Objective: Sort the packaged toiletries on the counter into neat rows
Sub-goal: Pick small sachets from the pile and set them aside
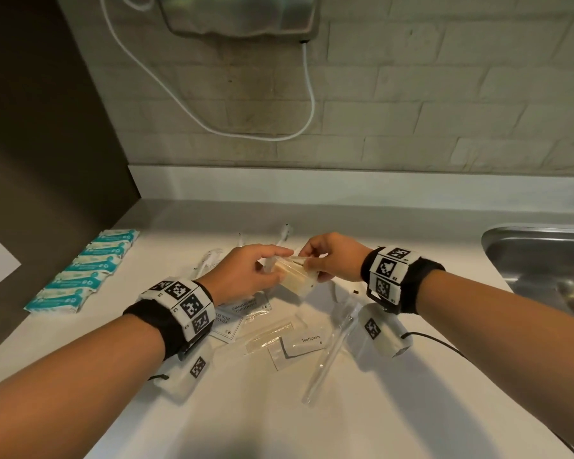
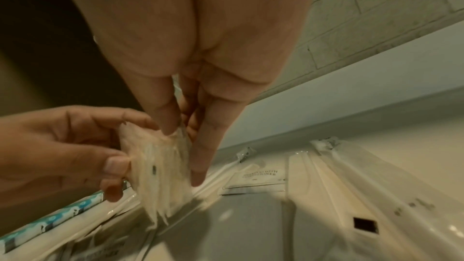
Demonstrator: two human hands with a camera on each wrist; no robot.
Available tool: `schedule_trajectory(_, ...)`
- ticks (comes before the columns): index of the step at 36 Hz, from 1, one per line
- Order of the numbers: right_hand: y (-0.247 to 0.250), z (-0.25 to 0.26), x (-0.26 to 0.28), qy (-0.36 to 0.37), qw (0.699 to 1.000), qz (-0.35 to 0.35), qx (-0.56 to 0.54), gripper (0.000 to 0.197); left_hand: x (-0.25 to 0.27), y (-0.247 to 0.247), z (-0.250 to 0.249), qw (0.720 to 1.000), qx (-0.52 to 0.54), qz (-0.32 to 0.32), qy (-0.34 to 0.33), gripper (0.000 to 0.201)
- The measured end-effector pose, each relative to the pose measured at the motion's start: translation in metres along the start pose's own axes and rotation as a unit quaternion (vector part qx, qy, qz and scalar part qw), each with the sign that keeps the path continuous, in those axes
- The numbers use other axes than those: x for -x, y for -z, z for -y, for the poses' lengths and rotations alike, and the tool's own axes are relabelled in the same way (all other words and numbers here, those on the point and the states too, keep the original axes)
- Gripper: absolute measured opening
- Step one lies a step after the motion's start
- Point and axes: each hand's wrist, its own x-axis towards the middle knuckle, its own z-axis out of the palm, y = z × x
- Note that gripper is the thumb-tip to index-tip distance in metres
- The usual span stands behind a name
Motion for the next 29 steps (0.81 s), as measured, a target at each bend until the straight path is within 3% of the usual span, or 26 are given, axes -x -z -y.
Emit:
schedule_trajectory(7, -0.004, 0.002, -0.008, 0.008, 0.999, -0.03, -0.012, 0.012, 0.002, 0.004, 0.004, 1.0, 0.003, -0.019, -0.006, 0.053)
schedule_trajectory(14, -0.006, 0.006, -0.012, -0.004, 0.996, -0.063, -0.07, 0.012, -0.003, 0.007, 0.013, 0.998, -0.021, -0.06, -0.015, 0.075)
schedule_trajectory(18, -0.006, 0.007, -0.016, -0.018, 0.994, -0.094, -0.06, 0.012, -0.004, 0.01, 0.013, 0.997, -0.038, -0.071, -0.011, 0.073)
schedule_trajectory(20, -0.005, 0.004, -0.017, -0.033, 0.993, -0.107, -0.044, 0.013, -0.003, 0.013, 0.015, 0.997, -0.035, -0.061, -0.012, 0.061)
schedule_trajectory(24, -0.002, -0.003, -0.015, -0.09, 0.995, -0.038, 0.014, 0.019, 0.004, 0.026, 0.017, 0.997, -0.038, -0.064, -0.008, 0.039)
schedule_trajectory(27, -0.008, -0.003, -0.01, -0.092, 0.982, 0.038, 0.16, 0.032, 0.009, 0.038, 0.02, 0.996, -0.027, -0.081, 0.002, 0.039)
schedule_trajectory(29, -0.014, -0.005, -0.008, -0.075, 0.962, 0.052, 0.256, 0.039, 0.013, 0.045, 0.02, 0.996, -0.025, -0.084, 0.004, 0.039)
